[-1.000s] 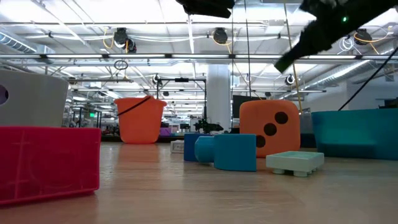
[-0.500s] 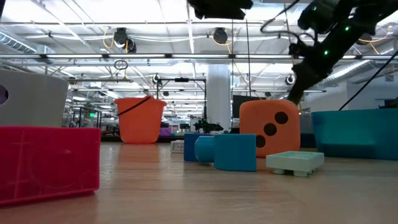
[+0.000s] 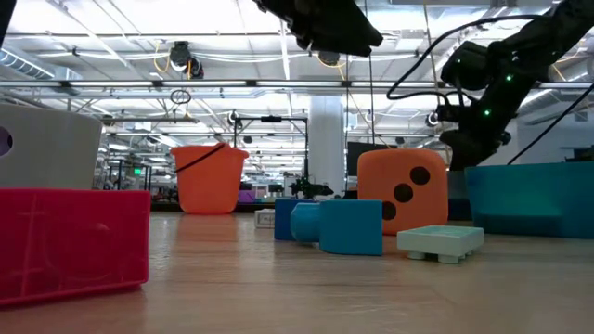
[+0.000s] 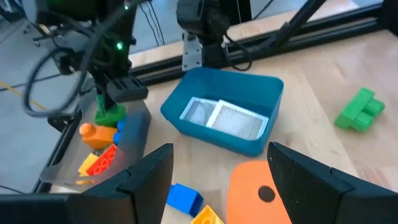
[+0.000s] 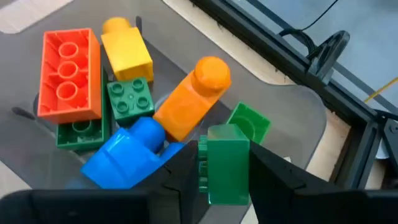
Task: Pick & Place Toys
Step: Put the green game piece into the black bin, then put the blue game piece into the black bin
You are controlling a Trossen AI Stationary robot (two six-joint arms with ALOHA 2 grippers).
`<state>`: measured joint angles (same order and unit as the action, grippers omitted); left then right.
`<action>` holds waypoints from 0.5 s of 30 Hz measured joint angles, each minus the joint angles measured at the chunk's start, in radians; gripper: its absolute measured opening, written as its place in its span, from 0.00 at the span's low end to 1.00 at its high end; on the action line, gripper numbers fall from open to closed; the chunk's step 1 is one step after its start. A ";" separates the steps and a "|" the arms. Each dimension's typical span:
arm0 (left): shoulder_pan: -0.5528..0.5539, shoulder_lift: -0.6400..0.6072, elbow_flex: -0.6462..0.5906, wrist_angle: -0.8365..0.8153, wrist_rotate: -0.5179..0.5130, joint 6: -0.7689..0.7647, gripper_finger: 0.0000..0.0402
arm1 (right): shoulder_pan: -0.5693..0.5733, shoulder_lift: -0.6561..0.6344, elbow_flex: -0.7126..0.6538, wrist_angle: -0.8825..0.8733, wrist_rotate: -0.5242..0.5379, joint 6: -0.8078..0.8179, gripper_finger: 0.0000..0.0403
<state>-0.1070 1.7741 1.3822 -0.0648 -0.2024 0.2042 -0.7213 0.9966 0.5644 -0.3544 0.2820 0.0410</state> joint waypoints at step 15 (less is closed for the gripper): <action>-0.005 0.000 0.000 0.002 0.000 -0.003 0.67 | 0.005 -0.183 0.000 0.081 -0.287 0.044 0.50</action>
<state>-0.1120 1.7741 1.3819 -0.0628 -0.2028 0.2012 -0.7158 0.8141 0.5644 -0.2739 -0.0049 0.0853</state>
